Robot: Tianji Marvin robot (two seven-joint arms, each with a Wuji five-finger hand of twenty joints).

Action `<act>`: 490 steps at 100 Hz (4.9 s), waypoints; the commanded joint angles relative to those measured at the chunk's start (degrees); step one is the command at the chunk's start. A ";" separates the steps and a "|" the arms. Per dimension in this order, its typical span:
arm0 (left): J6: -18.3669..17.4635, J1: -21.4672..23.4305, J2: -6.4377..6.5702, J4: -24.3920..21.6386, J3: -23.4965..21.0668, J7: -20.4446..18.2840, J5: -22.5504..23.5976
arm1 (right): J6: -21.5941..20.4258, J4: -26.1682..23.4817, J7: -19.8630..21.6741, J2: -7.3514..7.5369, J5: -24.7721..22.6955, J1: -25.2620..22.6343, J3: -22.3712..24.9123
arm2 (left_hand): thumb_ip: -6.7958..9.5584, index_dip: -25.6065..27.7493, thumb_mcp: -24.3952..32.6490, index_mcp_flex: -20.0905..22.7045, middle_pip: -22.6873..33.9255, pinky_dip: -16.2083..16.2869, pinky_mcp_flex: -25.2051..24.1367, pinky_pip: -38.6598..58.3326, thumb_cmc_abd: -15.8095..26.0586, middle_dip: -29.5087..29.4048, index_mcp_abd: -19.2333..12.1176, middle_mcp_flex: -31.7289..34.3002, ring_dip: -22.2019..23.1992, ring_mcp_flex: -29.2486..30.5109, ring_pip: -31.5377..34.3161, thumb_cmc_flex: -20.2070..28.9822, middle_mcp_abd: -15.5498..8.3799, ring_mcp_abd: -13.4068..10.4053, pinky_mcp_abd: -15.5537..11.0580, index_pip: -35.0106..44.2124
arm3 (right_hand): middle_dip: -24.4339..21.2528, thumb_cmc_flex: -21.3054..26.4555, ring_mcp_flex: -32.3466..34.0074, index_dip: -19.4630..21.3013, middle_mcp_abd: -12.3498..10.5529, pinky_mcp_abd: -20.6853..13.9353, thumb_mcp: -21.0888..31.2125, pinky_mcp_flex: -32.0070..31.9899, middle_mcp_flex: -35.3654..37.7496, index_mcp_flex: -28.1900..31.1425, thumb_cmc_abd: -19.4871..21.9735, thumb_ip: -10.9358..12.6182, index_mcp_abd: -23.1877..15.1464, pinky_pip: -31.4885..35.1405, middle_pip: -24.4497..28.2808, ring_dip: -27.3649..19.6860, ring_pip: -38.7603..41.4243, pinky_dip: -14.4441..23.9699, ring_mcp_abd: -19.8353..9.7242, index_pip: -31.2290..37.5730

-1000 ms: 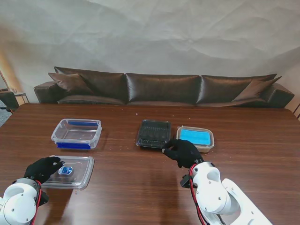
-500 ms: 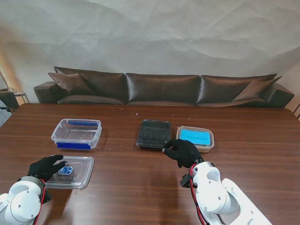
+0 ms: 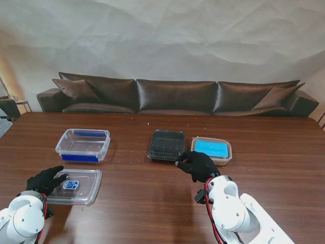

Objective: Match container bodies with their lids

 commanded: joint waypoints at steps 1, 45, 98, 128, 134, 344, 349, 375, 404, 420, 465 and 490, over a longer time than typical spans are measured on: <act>0.71 -0.23 -0.18 0.45 0.14 -1.38 -0.14 | 0.10 -0.06 0.86 -0.27 0.14 -0.16 -0.26 | -0.41 -0.50 -0.58 -1.72 -0.58 -0.58 -0.95 -1.62 1.42 -0.81 -2.01 -1.85 -1.01 -2.58 -1.15 -0.73 -1.41 -0.67 -1.79 -0.84 | 0.30 0.52 -0.78 0.53 1.19 1.53 -0.58 -10.63 1.33 0.55 -0.17 0.70 0.06 -0.10 -0.39 -0.69 0.21 0.41 1.42 -0.54; 0.48 -2.28 0.25 3.73 2.24 -3.07 -0.86 | 0.12 0.14 0.92 -0.32 0.69 -0.04 -0.28 | -0.49 -1.04 -0.56 0.01 0.40 -1.11 -0.85 -1.51 0.91 -1.28 -5.11 -0.23 -1.72 -2.52 -0.86 -0.90 -3.39 -0.92 -1.80 0.08 | 0.27 0.56 -0.71 0.52 1.27 1.73 -0.56 -10.65 1.47 0.77 -0.07 0.68 0.15 -0.11 -0.40 -0.70 0.24 0.46 1.61 -0.44; 0.30 1.45 1.22 -0.62 3.20 -8.69 -0.75 | -0.01 0.47 0.59 -0.42 0.89 0.06 0.24 | -0.43 -0.92 -0.44 3.49 0.98 -0.93 -0.52 -0.88 1.14 -0.80 -3.48 3.41 -1.50 -1.34 -0.45 -0.54 -2.51 -1.04 -1.63 1.43 | 0.26 0.62 -0.75 0.47 1.37 1.87 -0.54 -10.70 1.45 0.97 0.05 0.71 0.37 -0.15 -0.45 -0.72 0.23 0.50 1.70 -0.49; 4.05 4.29 1.59 -6.42 3.93 -11.65 -0.42 | -0.13 0.63 0.52 -0.45 1.12 0.05 0.53 | -0.41 -0.53 -0.75 3.21 0.59 -0.71 -1.49 -1.00 2.08 -0.78 0.02 2.86 -1.66 -2.45 -0.88 -1.75 2.42 -0.87 -1.96 1.46 | 0.25 0.65 -0.83 0.47 1.38 1.87 -0.57 -10.80 1.49 1.04 0.11 0.71 0.37 -0.20 -0.48 -0.73 0.19 0.51 1.91 -0.53; 4.67 4.70 1.77 -7.54 4.16 -12.59 0.30 | -0.16 0.66 0.55 -0.44 1.12 0.04 0.62 | -0.43 -0.41 -0.82 3.21 0.60 -0.63 -1.40 -0.92 2.21 -0.72 0.30 2.84 -1.67 -2.31 -0.81 -2.12 2.57 -0.91 -1.88 1.47 | 0.26 0.67 -0.86 0.48 1.45 1.89 -0.61 -10.81 1.49 1.02 0.16 0.72 0.36 -0.20 -0.48 -0.73 0.19 0.51 1.83 -0.55; 18.22 4.30 -0.39 -21.03 17.67 -2.23 -1.92 | -0.45 1.53 0.67 -0.54 2.05 0.88 0.97 | -0.74 -8.39 -0.76 -0.74 -3.76 -8.81 -0.99 -5.26 2.55 -12.69 23.48 -5.26 -8.70 -7.94 -3.75 0.03 18.09 2.33 2.28 -2.51 | 0.27 0.98 -0.57 0.60 1.98 2.31 -0.54 -10.80 2.21 1.97 0.34 0.76 1.26 -0.20 -0.71 -0.70 0.22 0.69 2.35 -0.67; 17.82 4.35 -0.09 -22.08 17.21 -3.50 -0.95 | -0.37 1.51 0.72 -0.54 2.10 0.89 0.98 | -0.77 -8.43 -0.82 -0.84 -3.81 -9.21 -1.01 -5.49 2.50 -12.99 23.08 -5.44 -8.89 -8.12 -3.82 -0.24 18.06 2.20 2.22 -2.55 | 0.29 0.99 -0.55 0.60 1.94 2.31 -0.54 -10.80 2.32 1.95 0.35 0.76 1.23 -0.20 -0.67 -0.69 0.22 0.69 2.56 -0.69; 8.08 3.21 1.00 -23.59 12.59 -8.33 5.26 | -0.81 1.83 0.16 -0.63 1.78 1.09 0.92 | -0.60 -5.16 -0.62 1.06 -1.41 -8.78 -0.41 -3.31 0.69 -9.07 9.47 -0.53 -7.53 -5.75 -2.29 -1.34 9.09 -1.56 -1.27 0.51 | 0.29 0.98 -0.58 0.57 1.85 2.31 -0.54 -10.80 2.20 1.58 0.11 0.71 1.01 -0.20 -0.74 -0.69 0.21 0.69 2.27 -0.88; -5.00 -2.50 2.22 -18.53 6.79 -13.54 11.35 | -2.49 2.44 -1.14 -0.81 1.22 1.19 0.67 | 0.03 -1.95 0.14 1.84 -0.41 -5.10 0.21 -0.82 -4.66 -4.78 7.13 2.25 -3.77 -1.84 -0.68 -2.07 5.18 -3.58 -2.69 0.71 | 0.31 0.81 -1.20 0.56 1.56 2.10 -0.42 -11.42 1.96 1.00 -0.41 0.61 0.53 -0.73 -0.77 -0.79 -0.21 0.52 1.99 -1.00; -9.76 -6.00 2.91 -14.52 4.69 -15.93 14.94 | -2.98 2.66 -1.02 -0.76 1.22 1.28 0.50 | 0.16 -1.38 0.32 1.15 -0.29 -4.95 -0.58 -1.31 -7.52 -4.28 6.71 2.25 -3.28 -2.07 -0.77 -1.70 3.81 -4.72 -3.92 0.69 | 0.35 0.81 -1.38 0.63 1.56 2.03 -0.39 -11.71 1.87 1.14 -0.33 0.60 0.59 -0.93 -0.72 -0.75 -0.28 0.49 2.14 -0.82; -17.19 -17.66 4.59 -0.49 7.31 -19.74 20.03 | -3.29 2.54 0.09 -0.52 1.59 1.09 0.44 | -2.23 7.56 17.28 1.92 1.03 -4.98 0.19 -1.79 -18.17 -1.48 6.22 1.95 -0.91 -0.39 1.25 -7.99 1.78 -6.03 -6.12 4.22 | 0.32 0.75 -1.51 0.59 1.62 2.05 -0.51 -11.97 1.73 0.93 -0.18 0.60 0.59 -1.16 -0.75 -0.66 -0.23 0.58 2.34 -0.80; -17.99 -23.11 5.25 6.01 11.28 -21.36 21.59 | -3.07 2.40 0.32 -0.53 2.09 1.01 0.51 | -2.96 7.84 18.59 -0.30 1.09 -4.97 -0.39 -1.94 -21.10 -0.61 5.09 0.41 -0.18 -0.89 1.71 -9.43 0.77 -7.53 -8.04 2.98 | 0.31 0.84 -1.50 0.57 1.62 2.10 -0.57 -12.13 1.68 0.95 -0.07 0.62 0.64 -1.23 -0.78 -0.65 -0.19 0.66 2.27 -0.79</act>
